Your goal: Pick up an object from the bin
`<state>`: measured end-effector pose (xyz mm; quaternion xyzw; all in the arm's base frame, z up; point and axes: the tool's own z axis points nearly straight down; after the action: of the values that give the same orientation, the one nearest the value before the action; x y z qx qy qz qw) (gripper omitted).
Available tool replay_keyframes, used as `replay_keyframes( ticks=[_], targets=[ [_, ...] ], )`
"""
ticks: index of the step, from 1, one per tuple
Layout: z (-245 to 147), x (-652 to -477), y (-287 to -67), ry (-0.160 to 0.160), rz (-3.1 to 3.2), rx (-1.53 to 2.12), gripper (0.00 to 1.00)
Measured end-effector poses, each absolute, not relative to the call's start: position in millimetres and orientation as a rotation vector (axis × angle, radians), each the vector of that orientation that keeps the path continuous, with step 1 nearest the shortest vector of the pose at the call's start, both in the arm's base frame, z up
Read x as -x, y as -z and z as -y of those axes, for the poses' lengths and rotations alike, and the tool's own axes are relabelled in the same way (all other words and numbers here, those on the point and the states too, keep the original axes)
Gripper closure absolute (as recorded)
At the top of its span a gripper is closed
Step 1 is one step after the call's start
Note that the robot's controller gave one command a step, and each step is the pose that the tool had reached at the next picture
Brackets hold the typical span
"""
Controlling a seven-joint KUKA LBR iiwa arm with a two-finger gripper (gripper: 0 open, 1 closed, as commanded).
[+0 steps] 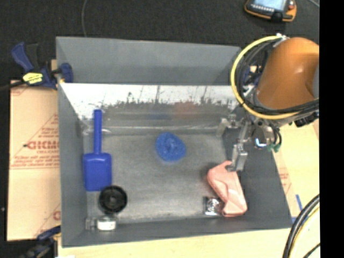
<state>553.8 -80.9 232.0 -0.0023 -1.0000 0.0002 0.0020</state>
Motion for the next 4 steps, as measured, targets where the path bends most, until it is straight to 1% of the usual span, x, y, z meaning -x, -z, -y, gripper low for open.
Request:
replay_keyframes(
  ticks=[1,2,3,4],
  targets=[
    [80,-555.1,-237,-0.003,3.146,0.000,0.00],
    [0,-612.0,-89,-0.005,3.146,-0.182,0.00],
    [-24,-621.6,-165,-0.005,3.163,-0.088,0.00],
    [-5,-614.0,-73,-0.003,3.152,-0.174,0.00]
  ],
)
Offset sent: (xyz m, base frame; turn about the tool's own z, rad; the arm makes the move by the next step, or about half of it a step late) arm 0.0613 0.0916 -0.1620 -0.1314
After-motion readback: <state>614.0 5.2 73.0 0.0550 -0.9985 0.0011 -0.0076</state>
